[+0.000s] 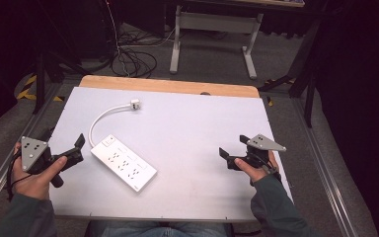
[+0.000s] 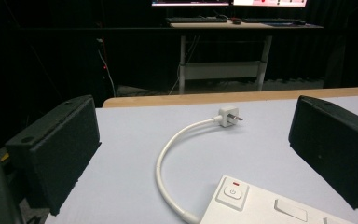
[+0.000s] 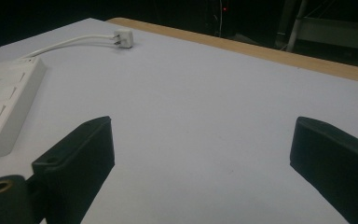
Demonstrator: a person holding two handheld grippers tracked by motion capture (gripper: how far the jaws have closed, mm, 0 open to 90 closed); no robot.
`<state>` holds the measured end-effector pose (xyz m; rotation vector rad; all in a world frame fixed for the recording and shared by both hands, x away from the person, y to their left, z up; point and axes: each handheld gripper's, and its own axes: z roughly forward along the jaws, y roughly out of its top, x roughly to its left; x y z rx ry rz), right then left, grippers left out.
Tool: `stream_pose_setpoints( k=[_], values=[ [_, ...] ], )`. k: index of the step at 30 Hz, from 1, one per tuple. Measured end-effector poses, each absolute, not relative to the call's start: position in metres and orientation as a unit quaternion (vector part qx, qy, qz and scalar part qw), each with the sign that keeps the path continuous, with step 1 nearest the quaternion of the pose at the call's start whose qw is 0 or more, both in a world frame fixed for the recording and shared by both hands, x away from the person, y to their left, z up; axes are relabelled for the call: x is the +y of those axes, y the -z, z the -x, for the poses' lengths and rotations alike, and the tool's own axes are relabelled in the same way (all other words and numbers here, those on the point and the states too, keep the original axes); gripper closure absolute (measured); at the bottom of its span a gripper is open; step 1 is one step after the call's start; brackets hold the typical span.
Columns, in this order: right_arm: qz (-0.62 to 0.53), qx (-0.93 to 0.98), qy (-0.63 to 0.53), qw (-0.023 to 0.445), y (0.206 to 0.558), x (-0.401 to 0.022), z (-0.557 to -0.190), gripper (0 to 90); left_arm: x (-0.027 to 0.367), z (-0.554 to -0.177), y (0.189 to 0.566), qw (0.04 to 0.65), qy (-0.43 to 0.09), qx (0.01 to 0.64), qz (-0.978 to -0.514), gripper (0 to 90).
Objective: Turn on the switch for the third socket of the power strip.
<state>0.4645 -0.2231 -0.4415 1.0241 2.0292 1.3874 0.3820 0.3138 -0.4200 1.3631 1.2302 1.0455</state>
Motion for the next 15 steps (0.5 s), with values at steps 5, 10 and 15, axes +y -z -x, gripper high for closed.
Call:
stream_pose_setpoints(
  k=[5, 10, 15],
  values=[
    [-0.374, 0.740, -0.506, 0.237, 0.4415, -0.2232, -0.4645, 6.9, 0.3137, -0.3820, 0.4198, 0.492, -0.432, 0.506, -0.561, 2.9],
    [-0.374, 0.740, -0.506, 0.237, 0.4415, -0.2230, -0.4646, 6.9, 0.3141, -0.3818, 0.4197, 0.493, -0.433, 0.504, -0.562, 4.0],
    [-0.374, 0.740, -0.505, 0.237, 0.4415, -0.2232, -0.4646, 7.1, 0.3129, -0.3821, 0.4200, 0.496, -0.430, 0.503, -0.563, 5.6]
  ],
)
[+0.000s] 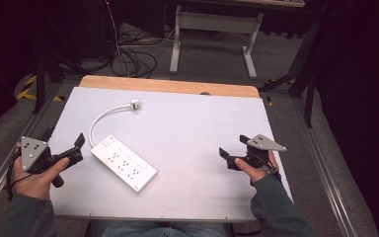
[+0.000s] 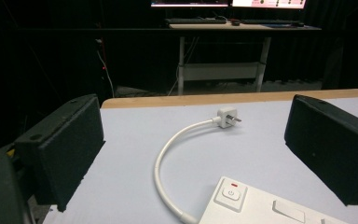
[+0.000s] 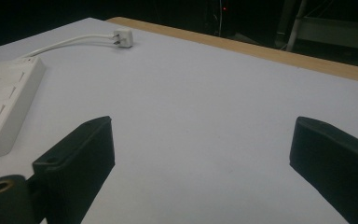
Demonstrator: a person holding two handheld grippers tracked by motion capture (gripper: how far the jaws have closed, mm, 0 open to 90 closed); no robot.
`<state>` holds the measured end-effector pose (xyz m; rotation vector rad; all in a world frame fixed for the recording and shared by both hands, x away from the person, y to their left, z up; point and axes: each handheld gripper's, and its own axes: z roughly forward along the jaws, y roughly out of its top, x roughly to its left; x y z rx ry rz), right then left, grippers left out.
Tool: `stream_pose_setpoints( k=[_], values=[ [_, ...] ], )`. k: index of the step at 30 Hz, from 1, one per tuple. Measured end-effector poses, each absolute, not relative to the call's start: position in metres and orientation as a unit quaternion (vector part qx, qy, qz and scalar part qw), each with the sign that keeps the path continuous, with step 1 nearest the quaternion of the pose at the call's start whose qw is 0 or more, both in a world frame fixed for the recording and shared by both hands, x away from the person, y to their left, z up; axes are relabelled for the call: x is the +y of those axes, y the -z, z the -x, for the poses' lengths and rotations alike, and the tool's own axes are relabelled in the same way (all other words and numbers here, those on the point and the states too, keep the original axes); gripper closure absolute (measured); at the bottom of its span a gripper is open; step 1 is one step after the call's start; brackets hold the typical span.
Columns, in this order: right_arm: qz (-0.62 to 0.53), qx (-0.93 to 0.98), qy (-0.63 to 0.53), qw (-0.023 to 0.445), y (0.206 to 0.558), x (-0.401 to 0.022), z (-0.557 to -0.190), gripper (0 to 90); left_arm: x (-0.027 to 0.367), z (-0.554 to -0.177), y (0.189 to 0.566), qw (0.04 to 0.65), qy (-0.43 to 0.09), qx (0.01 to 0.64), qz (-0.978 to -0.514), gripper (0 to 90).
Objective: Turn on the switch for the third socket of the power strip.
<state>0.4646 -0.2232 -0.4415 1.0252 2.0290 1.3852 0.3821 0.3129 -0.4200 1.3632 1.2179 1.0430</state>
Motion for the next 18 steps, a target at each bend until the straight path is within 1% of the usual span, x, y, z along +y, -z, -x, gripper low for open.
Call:
stream_pose_setpoints(
  k=[7, 13, 18],
  values=[
    [-0.375, 0.740, -0.505, 0.238, 0.4416, -0.2236, -0.4647, 7.1, 0.3124, -0.3825, 0.4199, 0.491, -0.434, 0.502, -0.564, 9.6],
    [-0.376, 0.740, -0.504, 0.239, 0.4415, -0.2237, -0.4646, 7.1, 0.3124, -0.3828, 0.4200, 0.481, -0.441, 0.503, -0.567, 16.6],
    [-0.375, 0.740, -0.504, 0.239, 0.4416, -0.2235, -0.4648, 7.2, 0.3126, -0.3832, 0.4204, 0.475, -0.438, 0.505, -0.572, 18.4]
  ],
)
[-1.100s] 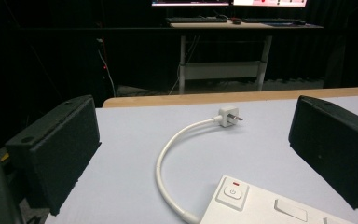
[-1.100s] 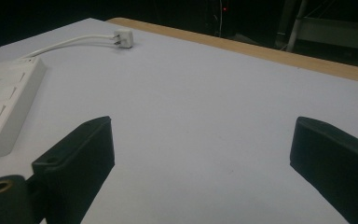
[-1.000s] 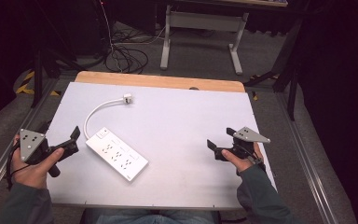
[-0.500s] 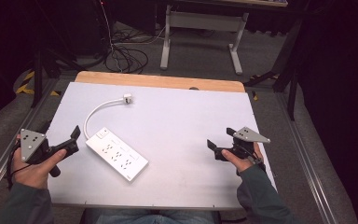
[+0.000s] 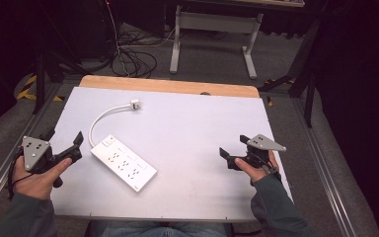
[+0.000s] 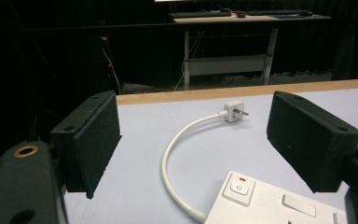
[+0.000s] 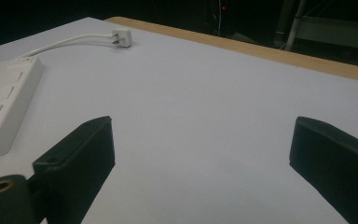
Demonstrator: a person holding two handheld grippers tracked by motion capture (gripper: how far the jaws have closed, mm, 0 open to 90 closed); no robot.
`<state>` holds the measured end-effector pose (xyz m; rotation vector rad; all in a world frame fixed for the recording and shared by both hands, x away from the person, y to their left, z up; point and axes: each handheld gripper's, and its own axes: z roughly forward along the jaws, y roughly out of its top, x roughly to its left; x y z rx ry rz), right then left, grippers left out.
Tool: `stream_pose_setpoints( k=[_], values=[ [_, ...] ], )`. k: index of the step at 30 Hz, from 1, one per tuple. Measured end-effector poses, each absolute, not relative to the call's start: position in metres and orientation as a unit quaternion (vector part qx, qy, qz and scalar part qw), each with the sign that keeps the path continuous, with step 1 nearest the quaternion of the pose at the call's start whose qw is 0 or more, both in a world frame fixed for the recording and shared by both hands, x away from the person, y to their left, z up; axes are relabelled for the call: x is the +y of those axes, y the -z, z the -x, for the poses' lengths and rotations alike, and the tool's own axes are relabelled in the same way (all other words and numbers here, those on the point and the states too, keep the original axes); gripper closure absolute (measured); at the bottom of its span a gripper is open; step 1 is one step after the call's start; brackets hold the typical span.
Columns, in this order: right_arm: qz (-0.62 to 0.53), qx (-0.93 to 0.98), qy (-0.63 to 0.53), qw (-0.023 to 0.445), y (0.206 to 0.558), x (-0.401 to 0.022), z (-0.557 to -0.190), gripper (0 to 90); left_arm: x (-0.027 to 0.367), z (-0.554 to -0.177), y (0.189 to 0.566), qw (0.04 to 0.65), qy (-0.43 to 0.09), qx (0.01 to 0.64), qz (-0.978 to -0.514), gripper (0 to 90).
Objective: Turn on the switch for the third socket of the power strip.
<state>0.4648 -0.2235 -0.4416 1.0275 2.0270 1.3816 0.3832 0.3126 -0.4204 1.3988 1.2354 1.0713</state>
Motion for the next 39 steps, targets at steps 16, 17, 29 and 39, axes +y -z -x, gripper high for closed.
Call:
stream_pose_setpoints(
  k=[16, 17, 29, 39],
  values=[
    [-0.376, 0.741, -0.503, 0.240, 0.4414, -0.2240, -0.4642, 7.4, 0.3133, -0.3827, 0.4202, 0.467, -0.434, 0.496, -0.590, 49.6],
    [-0.375, 0.741, -0.503, 0.240, 0.4414, -0.2240, -0.4643, 7.4, 0.3130, -0.3826, 0.4203, 0.467, -0.433, 0.495, -0.592, 51.3],
    [-0.376, 0.742, -0.501, 0.240, 0.4416, -0.2238, -0.4640, 7.4, 0.3146, -0.3837, 0.4208, 0.463, -0.421, 0.495, -0.603, 67.2],
    [-0.377, 0.742, -0.500, 0.240, 0.4416, -0.2241, -0.4639, 7.4, 0.3170, -0.3837, 0.4197, 0.471, -0.408, 0.497, -0.603, 85.6]
  ],
)
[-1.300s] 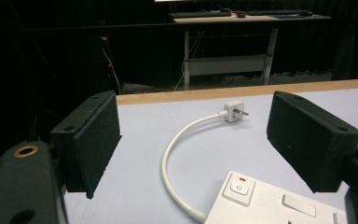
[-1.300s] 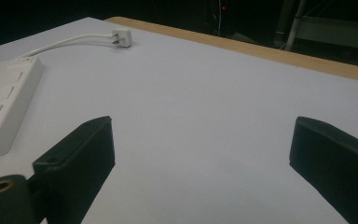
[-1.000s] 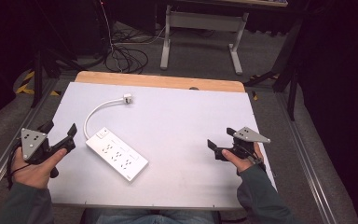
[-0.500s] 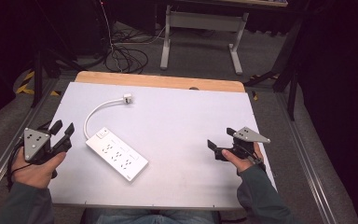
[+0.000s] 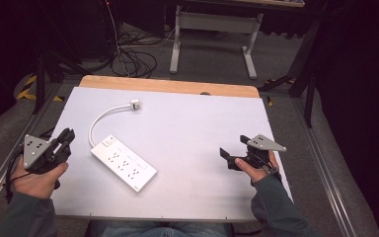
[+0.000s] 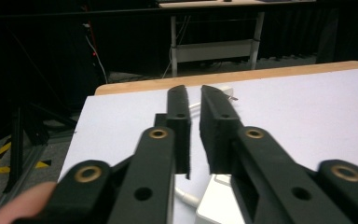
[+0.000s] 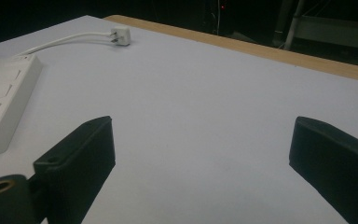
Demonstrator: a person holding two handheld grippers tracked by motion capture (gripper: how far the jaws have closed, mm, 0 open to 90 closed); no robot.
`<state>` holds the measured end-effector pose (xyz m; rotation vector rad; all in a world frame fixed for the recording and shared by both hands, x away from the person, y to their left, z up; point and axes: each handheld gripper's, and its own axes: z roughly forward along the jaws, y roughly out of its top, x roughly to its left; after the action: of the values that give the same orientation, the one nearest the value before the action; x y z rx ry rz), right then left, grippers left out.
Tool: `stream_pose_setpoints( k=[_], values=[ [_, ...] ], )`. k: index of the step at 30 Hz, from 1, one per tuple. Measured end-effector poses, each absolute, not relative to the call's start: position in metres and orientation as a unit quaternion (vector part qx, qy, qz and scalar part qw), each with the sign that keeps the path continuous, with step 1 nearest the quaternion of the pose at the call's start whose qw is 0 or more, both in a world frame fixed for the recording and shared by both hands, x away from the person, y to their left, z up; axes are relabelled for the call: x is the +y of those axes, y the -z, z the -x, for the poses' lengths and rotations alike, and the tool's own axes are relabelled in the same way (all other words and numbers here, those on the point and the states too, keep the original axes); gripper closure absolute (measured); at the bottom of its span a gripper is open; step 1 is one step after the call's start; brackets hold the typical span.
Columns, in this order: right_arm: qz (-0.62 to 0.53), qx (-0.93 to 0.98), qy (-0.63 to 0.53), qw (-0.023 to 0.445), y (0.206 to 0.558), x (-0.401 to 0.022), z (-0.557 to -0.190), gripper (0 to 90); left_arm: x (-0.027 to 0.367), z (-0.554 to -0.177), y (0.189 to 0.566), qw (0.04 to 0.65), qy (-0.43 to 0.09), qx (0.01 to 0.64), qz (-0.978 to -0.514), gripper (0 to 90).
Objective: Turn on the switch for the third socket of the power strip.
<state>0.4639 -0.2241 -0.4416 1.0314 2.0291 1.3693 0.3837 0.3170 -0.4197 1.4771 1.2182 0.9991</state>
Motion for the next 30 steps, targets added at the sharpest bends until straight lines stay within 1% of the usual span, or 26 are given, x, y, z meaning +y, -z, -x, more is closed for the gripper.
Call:
stream_pose_setpoints(
  k=[2, 4, 17, 30],
  values=[
    [-0.377, 0.742, -0.500, 0.240, 0.442, -0.224, -0.464, 7.4, 0.317, -0.384, 0.420, 0.472, -0.408, 0.494, -0.605, 89.3],
    [-0.378, 0.742, -0.500, 0.239, 0.442, -0.224, -0.464, 7.4, 0.316, -0.384, 0.420, 0.473, -0.405, 0.492, -0.608, 89.9],
    [-0.378, 0.741, -0.500, 0.241, 0.442, -0.225, -0.464, 7.5, 0.313, -0.389, 0.421, 0.478, -0.388, 0.487, -0.620, 90.0],
    [-0.378, 0.742, -0.497, 0.244, 0.442, -0.227, -0.462, 7.6, 0.300, -0.398, 0.424, 0.479, -0.360, 0.462, -0.654, 90.0]
  ],
)
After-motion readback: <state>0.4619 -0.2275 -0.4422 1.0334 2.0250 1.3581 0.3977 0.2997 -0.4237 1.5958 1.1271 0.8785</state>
